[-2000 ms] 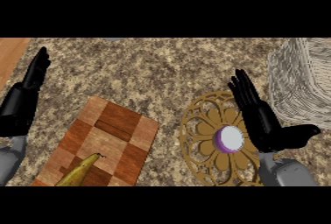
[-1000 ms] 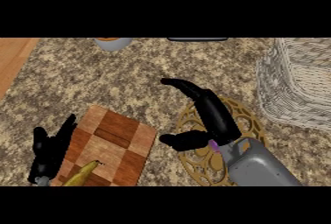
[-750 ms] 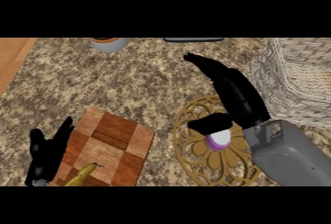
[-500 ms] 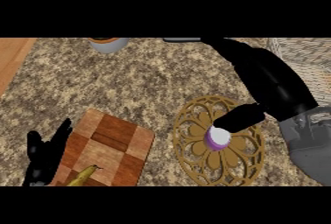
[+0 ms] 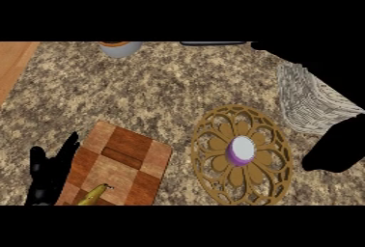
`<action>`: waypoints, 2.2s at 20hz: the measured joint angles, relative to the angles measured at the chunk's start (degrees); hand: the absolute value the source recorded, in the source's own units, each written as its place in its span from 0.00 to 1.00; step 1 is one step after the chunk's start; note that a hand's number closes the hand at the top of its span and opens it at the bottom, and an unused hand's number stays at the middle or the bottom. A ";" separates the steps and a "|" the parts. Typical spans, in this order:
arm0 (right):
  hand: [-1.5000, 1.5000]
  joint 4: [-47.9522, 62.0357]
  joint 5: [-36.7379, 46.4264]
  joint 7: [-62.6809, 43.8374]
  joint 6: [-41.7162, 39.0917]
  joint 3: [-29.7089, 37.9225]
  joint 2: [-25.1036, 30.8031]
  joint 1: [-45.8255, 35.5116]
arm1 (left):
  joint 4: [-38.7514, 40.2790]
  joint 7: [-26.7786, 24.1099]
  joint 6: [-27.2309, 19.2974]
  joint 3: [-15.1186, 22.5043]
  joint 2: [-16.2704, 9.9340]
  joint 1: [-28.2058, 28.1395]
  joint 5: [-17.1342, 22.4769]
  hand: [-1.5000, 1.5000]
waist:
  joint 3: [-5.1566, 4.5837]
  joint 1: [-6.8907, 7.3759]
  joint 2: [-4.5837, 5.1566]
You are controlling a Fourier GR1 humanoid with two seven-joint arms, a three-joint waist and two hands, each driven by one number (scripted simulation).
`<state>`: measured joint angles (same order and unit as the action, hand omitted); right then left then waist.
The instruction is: Pick the can from the placemat and place it in the basket
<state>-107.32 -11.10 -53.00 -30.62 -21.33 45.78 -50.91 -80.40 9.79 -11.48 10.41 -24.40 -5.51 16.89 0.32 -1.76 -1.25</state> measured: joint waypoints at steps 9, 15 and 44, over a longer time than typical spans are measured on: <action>0.00 -2.54 -14.14 -2.81 -2.95 1.36 9.05 -1.00 | -0.97 1.02 -0.18 0.14 0.98 -0.03 -1.23 0.50 | 0.06 0.81 0.45; 0.00 -5.47 -12.03 -3.80 -0.56 0.02 7.65 2.63 | -0.99 1.87 0.66 -0.11 1.57 0.39 -1.71 0.50 | 0.17 1.47 0.70; 0.00 -1.89 24.37 6.80 4.15 -9.49 -9.12 24.46 | -1.90 2.28 3.65 -2.80 4.41 -0.51 -5.06 0.50 | 0.26 2.00 0.92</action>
<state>-109.20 13.28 -46.20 -26.47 -30.82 36.67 -26.45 -82.30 12.06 -7.82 7.61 -19.99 -6.02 11.83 0.58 0.24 -0.32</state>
